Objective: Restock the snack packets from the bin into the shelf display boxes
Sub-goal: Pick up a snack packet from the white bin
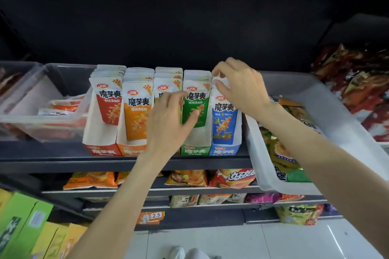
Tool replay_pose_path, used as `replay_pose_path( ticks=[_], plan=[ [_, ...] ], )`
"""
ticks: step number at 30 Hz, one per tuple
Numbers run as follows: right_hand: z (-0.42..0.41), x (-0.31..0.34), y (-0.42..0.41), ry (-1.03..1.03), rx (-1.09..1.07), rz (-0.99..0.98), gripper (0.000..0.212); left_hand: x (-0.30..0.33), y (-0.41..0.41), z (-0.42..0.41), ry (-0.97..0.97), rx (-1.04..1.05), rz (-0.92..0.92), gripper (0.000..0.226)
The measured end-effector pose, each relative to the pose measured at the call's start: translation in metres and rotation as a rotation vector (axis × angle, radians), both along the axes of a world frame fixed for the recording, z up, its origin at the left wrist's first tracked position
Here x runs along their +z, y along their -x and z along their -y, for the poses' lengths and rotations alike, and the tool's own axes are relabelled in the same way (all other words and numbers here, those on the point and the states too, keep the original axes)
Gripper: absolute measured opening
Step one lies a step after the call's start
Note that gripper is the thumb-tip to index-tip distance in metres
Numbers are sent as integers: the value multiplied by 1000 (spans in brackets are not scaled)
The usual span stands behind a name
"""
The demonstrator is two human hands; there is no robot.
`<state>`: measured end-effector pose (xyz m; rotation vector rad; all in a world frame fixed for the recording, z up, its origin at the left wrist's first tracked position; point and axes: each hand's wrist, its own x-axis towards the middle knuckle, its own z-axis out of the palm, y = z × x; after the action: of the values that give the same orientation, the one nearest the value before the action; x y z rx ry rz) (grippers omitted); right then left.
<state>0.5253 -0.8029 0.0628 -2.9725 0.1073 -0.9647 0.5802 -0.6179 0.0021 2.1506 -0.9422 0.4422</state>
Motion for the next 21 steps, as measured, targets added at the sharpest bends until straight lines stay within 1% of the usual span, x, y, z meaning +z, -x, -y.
replay_pose_path(
  ticks=[2, 3, 5, 7, 9, 11, 13, 15, 17, 19, 21],
  plan=[
    [11, 8, 35, -67, -65, 76, 12, 15, 19, 12, 192, -129, 66, 34],
    [20, 10, 55, -104, -126, 89, 12, 20, 28, 20, 246, -189, 106, 31],
    [45, 6, 93, -206, -246, 40, 13, 26, 44, 37, 260, -287, 160, 27],
    [72, -1, 127, -300, -303, -104, 14, 25, 57, 53, 166, -360, 153, 27],
    [93, -9, 156, -325, -334, -339, 18, 19, 66, 68, 24, -409, 116, 34],
    [102, -19, 176, -271, -278, -577, 31, 9, 72, 78, -128, -439, 79, 41],
    [106, -33, 185, -265, -158, -728, 52, 0, 74, 84, -253, -459, 54, 47],
    [106, -42, 187, -265, -115, -819, 67, -5, 75, 86, -323, -465, 43, 50],
    [108, -47, 183, -231, -124, -885, 73, -5, 74, 89, -342, -462, 51, 50],
    [109, -47, 181, -147, -111, -913, 70, 4, 74, 95, -365, -467, 65, 48],
    [112, -44, 184, -117, -60, -895, 59, 18, 79, 108, -463, -503, 87, 46]
  ],
)
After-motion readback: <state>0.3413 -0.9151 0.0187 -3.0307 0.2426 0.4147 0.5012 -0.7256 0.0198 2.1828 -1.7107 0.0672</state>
